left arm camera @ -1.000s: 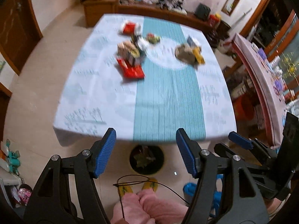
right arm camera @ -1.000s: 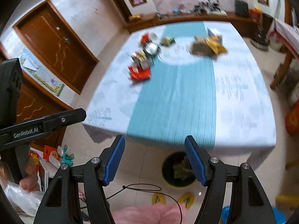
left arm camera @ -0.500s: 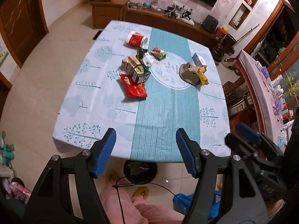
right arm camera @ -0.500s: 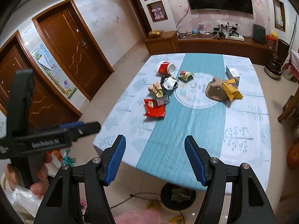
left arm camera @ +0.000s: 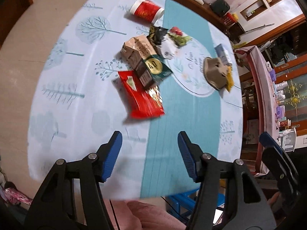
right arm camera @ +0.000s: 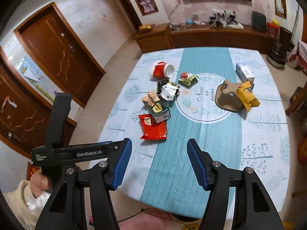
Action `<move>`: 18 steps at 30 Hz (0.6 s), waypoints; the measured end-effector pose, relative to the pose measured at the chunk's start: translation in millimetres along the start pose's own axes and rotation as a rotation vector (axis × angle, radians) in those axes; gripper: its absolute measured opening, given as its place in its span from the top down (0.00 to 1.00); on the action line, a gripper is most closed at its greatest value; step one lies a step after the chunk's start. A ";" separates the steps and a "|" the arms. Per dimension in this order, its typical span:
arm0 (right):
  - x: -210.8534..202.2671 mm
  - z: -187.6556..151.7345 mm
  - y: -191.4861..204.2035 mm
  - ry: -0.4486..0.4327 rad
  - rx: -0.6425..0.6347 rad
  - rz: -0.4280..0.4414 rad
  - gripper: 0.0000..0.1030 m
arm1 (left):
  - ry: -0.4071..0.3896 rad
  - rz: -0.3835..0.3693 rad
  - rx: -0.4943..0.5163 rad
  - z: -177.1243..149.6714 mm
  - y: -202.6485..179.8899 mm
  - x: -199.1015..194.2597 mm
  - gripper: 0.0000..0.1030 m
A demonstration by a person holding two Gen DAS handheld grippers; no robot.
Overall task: Collect trash
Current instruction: 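Move both tools back over the table toward the red snack bag, then grasp red snack bag with left tool while right tool grasps milk carton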
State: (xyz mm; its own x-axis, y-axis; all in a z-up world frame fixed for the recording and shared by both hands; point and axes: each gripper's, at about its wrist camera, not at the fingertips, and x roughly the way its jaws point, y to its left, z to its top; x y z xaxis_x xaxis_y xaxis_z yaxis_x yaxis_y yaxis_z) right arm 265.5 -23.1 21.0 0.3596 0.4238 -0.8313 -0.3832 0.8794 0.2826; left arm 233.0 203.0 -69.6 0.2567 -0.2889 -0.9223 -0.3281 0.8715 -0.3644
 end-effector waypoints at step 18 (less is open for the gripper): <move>112.3 54.7 -15.2 0.064 0.090 -0.043 0.43 | 0.152 0.013 -0.007 60.4 9.1 92.5 0.73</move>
State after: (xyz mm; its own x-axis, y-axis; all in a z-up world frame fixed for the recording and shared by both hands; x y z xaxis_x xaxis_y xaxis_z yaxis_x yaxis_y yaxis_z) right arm 358.2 23.0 -50.5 0.3177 0.3734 -0.8716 -0.2893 0.9135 0.2859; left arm 308.6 208.1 -150.4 0.1121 -0.3343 -0.9358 -0.3366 0.8733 -0.3523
